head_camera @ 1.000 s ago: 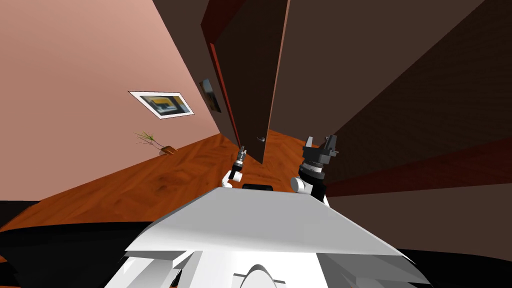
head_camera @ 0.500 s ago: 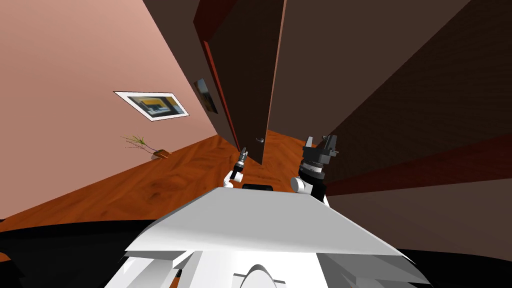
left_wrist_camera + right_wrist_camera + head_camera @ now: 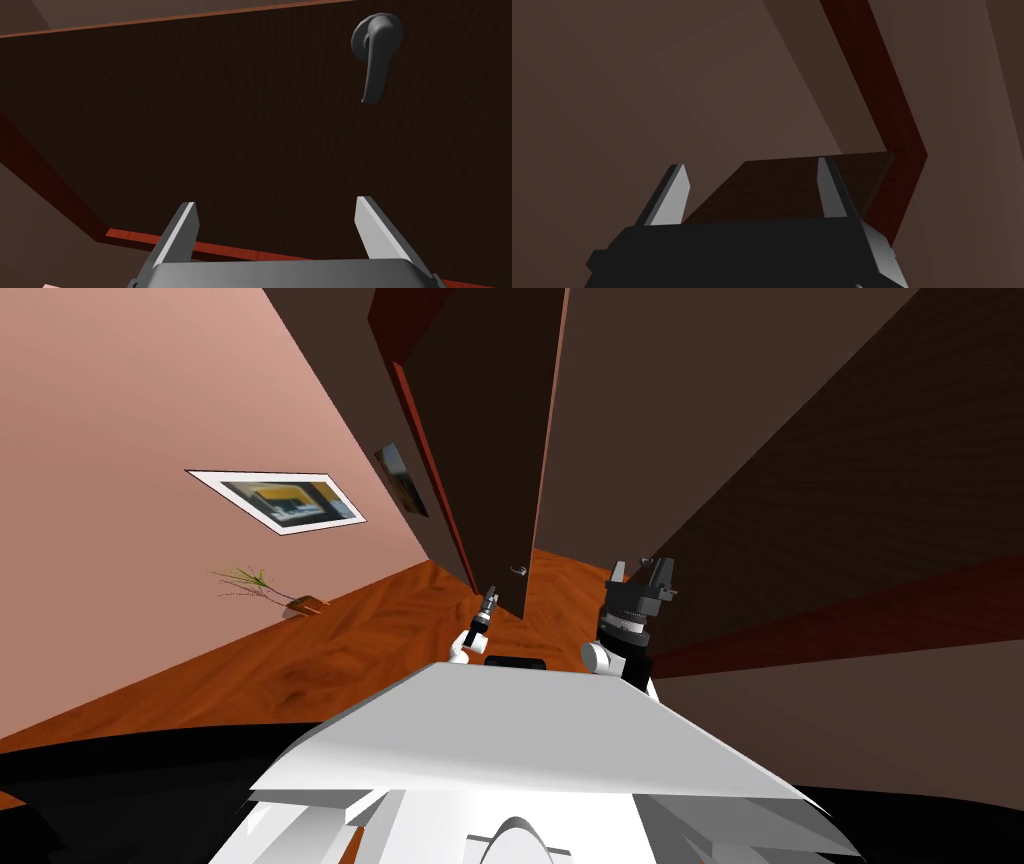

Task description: Push the door open

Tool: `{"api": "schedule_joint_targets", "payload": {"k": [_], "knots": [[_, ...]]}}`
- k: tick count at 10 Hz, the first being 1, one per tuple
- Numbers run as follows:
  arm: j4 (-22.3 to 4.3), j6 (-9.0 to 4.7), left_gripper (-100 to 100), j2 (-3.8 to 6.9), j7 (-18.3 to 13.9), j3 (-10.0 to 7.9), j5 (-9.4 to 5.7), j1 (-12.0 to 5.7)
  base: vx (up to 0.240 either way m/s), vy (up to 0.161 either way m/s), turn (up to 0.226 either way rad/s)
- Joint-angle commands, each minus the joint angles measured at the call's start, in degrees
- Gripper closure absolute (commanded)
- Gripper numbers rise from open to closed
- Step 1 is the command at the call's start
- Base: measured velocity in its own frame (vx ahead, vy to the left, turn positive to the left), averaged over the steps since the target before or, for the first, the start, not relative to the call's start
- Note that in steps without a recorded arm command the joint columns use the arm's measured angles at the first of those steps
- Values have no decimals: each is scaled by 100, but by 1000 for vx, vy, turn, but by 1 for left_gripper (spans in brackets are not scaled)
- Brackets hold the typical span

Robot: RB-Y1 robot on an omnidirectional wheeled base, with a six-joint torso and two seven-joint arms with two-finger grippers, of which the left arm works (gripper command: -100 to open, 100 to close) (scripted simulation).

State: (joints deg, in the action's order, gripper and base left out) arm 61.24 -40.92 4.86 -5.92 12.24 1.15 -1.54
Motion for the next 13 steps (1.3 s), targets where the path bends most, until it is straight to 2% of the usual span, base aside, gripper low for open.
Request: {"api": "schedule_joint_targets", "payload": {"k": [1, 5, 6, 8, 9, 13], "knots": [[-238, -35, -100, 21, -40, 46, -3, -103, 89, 64, -118], [-936, -206, -100, 0, -83, 149, -3, -389, 79, 66, -103], [-936, -206, -100, 0, -83, 149, -3, -389, 52, 37, -29], [-1264, -286, -100, -14, -103, 198, -3, -523, 46, 37, -75], [-1558, -362, -100, -31, -123, 243, -3, -650, 91, 60, -174], [-2131, -499, -100, -69, -158, 326, -3, -879, 70, 81, -94]]}}
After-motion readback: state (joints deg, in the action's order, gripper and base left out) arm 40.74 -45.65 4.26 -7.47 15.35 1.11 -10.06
